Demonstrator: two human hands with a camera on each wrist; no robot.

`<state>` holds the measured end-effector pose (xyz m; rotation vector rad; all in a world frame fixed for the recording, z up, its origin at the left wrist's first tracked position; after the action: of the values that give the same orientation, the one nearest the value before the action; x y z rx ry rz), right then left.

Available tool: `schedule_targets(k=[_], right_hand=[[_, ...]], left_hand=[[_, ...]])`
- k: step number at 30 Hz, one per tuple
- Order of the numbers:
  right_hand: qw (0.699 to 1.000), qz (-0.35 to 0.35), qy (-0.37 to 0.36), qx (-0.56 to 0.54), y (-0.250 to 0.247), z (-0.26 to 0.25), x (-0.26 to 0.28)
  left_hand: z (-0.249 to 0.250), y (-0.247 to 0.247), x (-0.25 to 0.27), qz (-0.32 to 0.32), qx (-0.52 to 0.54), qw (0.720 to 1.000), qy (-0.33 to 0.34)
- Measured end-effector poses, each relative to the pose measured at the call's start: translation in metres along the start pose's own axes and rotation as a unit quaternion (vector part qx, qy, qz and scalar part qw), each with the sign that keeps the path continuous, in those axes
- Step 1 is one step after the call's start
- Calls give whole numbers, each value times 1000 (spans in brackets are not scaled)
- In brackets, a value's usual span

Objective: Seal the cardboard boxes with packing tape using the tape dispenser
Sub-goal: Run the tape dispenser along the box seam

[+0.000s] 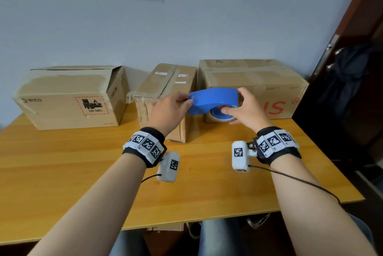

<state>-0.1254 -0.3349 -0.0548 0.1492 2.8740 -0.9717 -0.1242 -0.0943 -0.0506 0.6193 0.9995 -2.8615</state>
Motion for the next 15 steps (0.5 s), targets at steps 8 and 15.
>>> schedule_targets(k=[8, 15], right_hand=[[989, -132, -40, 45, -13, -1, 11], [979, -154, -1, 134, -8, -6, 12]], left_hand=[[3, 3, -5, -9, 1, 1000, -30], [3, 8, -3, 6, -40, 998, -55]])
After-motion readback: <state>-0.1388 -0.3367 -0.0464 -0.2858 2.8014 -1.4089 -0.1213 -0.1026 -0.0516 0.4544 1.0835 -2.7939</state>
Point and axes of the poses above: each hand's wrist, its own x-axis away from the middle knuckle, its own y-axis out of the palm, z = x × y, the point moved 5 cm from there along -x, towards the middle knuckle, and after that the axes turned 8 degrees about x, right-handed, at the moved point
